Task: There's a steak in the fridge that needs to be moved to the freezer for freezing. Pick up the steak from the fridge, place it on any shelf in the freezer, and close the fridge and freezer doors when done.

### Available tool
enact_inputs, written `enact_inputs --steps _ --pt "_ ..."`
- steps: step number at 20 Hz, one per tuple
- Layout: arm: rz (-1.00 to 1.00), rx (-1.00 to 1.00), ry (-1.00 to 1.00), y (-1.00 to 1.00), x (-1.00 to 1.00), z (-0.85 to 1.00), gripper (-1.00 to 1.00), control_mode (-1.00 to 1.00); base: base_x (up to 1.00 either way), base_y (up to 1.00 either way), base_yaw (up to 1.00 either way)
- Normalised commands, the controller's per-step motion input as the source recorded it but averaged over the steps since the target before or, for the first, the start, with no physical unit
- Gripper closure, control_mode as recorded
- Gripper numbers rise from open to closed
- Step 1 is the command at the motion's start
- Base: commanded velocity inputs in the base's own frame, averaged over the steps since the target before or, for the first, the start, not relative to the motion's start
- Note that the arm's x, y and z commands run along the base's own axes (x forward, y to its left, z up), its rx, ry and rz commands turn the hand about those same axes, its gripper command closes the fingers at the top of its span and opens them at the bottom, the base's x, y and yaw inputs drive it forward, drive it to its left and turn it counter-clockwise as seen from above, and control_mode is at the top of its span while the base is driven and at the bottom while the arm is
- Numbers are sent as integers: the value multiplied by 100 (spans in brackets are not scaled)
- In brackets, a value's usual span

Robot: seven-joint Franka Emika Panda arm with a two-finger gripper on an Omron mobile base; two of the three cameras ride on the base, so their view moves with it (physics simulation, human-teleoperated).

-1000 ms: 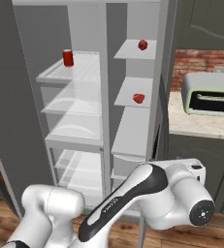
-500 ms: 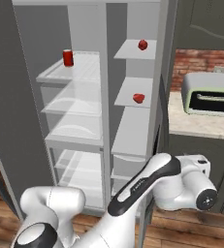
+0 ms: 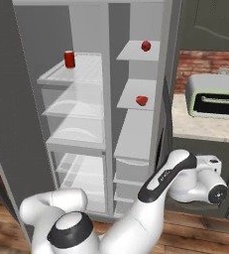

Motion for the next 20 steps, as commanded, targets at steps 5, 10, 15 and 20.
enact_inputs --steps 5,10,15,20 --pt "0 0 0 -4 58 -39 -100 -100 0 0 0" --pt "0 0 -5 31 11 -25 -100 -100 0 0 0" --pt "0 0 -8 82 -3 -11 -100 -100 0 0 0" --pt "0 0 -9 100 3 -2 -100 -100 0 0 0"
